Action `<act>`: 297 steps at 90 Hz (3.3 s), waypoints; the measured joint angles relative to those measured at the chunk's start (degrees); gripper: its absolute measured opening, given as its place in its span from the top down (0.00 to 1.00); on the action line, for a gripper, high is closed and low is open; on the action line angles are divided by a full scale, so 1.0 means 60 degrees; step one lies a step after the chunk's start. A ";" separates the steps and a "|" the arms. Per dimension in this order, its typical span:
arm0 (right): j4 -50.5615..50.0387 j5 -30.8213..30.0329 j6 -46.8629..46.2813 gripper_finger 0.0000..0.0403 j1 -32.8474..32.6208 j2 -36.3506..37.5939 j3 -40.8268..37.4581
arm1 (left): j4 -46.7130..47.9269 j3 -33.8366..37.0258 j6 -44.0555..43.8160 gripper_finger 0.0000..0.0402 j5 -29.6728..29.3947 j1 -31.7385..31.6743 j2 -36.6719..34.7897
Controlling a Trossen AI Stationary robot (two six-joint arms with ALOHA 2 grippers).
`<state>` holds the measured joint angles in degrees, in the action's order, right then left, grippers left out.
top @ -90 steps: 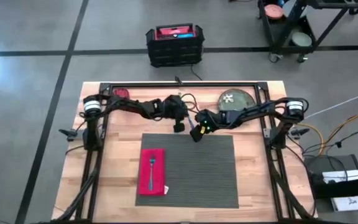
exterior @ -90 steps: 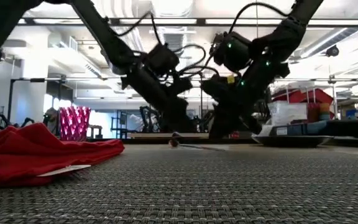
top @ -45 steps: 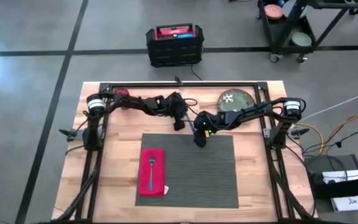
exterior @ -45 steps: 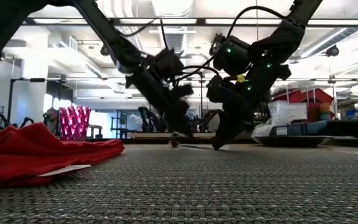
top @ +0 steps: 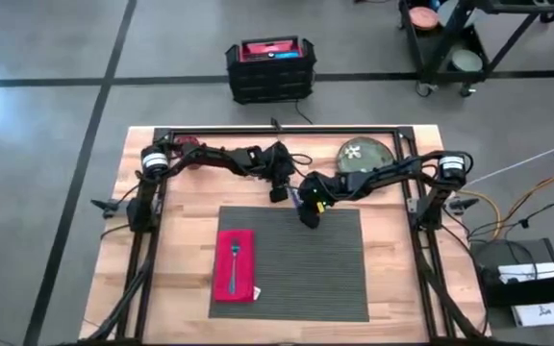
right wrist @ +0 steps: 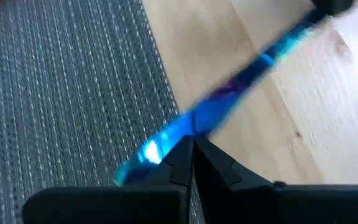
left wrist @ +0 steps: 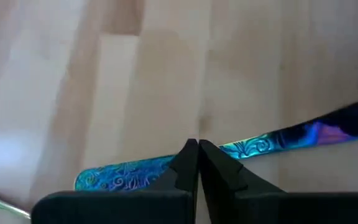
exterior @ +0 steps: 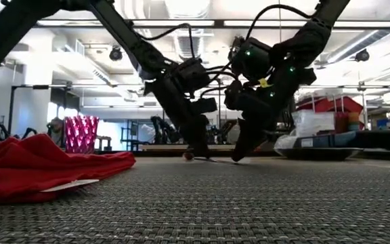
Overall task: Set table place
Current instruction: Put the blue knife on the right side of the table mat
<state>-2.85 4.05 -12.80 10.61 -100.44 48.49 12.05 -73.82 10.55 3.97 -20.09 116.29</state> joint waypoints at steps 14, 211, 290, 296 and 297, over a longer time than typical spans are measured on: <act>-0.0314 -0.0506 -0.0010 1.00 0.0144 0.0022 0.0025 | 0.1528 -0.0095 -0.0635 1.00 0.0015 0.0140 -0.0353; 0.0324 -0.0663 -0.1114 1.00 0.0138 -0.0313 0.0794 | -0.1332 0.2809 -0.3070 1.00 0.1569 0.1795 -0.1756; 0.2202 0.0255 -0.3970 1.00 0.0878 -0.1112 0.0790 | -0.3632 0.4058 -0.2431 1.00 -0.0784 0.0549 -0.2055; 0.2289 0.0263 -0.3970 1.00 0.0874 -0.1115 0.0790 | -0.3792 0.4126 -0.2427 1.00 -0.0781 0.0540 -0.2055; 0.2307 0.0263 -0.3970 1.00 0.0874 -0.1115 0.0790 | -0.3801 0.4134 -0.2427 1.00 -0.0781 0.0536 -0.2055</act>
<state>10.99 5.63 -36.62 15.86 -107.13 53.23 -10.75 -49.01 -4.01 -0.71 -16.88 103.96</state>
